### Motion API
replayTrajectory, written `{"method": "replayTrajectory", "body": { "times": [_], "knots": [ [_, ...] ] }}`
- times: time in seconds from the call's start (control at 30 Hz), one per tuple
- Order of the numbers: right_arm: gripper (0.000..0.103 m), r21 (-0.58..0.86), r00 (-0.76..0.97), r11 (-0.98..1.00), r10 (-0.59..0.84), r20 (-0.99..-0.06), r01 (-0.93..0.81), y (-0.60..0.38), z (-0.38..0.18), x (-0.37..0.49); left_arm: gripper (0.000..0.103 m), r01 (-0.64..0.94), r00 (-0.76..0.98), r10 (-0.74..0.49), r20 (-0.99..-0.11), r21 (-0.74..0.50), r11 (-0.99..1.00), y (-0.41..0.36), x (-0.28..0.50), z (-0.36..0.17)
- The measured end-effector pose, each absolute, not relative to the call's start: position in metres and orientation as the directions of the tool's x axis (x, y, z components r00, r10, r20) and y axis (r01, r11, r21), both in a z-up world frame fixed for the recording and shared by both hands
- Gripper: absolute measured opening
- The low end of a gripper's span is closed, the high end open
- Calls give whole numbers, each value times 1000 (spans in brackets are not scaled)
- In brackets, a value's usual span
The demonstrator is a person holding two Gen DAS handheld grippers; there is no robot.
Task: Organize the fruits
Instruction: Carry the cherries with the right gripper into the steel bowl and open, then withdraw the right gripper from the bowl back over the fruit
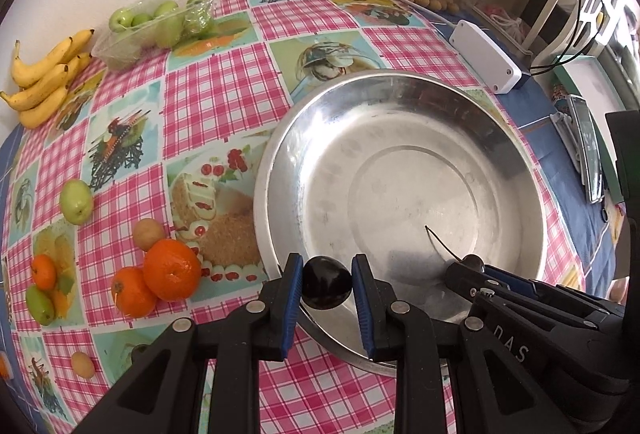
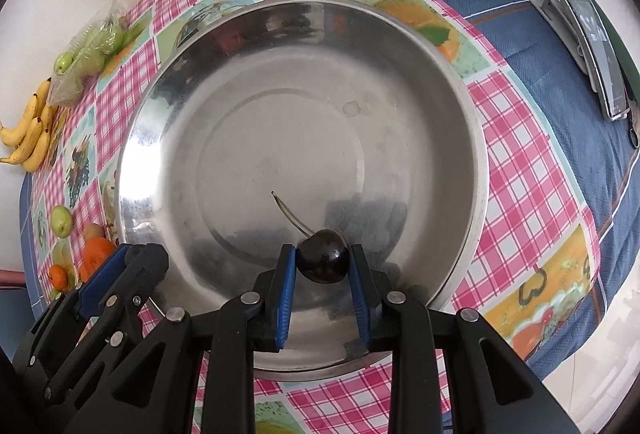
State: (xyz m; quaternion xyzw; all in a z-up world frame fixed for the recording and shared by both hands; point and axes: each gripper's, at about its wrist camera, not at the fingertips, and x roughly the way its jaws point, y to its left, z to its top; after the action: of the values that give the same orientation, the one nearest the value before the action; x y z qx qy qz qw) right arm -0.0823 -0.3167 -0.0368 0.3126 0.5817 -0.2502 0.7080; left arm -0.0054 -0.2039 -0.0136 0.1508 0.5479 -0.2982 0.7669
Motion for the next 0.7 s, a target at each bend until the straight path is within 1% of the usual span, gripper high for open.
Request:
{"method": "replayTrajectory", "body": {
  "times": [0.4, 0.43, 0.47, 0.5, 0.53, 0.57, 0.63, 0.7],
  "knots": [
    [29, 176, 240, 659, -7, -971, 731, -322, -23, -89, 29, 608, 234, -314, -920, -113, 786, -199, -3, -4],
    [30, 181, 250, 658, -11, -968, 731, -322, -22, -89, 30, 605, 238, -315, -919, -114, 788, -198, -2, -2],
    [34, 186, 260, 657, -15, -966, 731, -322, -19, -89, 30, 600, 241, -315, -918, -114, 792, -197, -1, -1],
    [38, 192, 270, 656, -19, -963, 730, -322, -17, -90, 33, 595, 247, -315, -916, -113, 796, -195, 0, 0],
    [43, 197, 280, 655, -23, -960, 730, -321, -15, -90, 38, 588, 254, -314, -915, -112, 801, -193, 2, 1],
    [45, 201, 289, 654, -28, -957, 730, -321, -14, -91, 41, 582, 259, -312, -914, -110, 806, -191, 3, 2],
    [47, 204, 298, 653, -36, -954, 730, -321, -11, -91, 55, 562, 273, -306, -912, -107, 820, -187, 7, 3],
    [52, 204, 302, 649, -42, -952, 733, -320, -10, -91, 63, 540, 285, -297, -911, -103, 835, -182, 11, 4]
  ]
}}
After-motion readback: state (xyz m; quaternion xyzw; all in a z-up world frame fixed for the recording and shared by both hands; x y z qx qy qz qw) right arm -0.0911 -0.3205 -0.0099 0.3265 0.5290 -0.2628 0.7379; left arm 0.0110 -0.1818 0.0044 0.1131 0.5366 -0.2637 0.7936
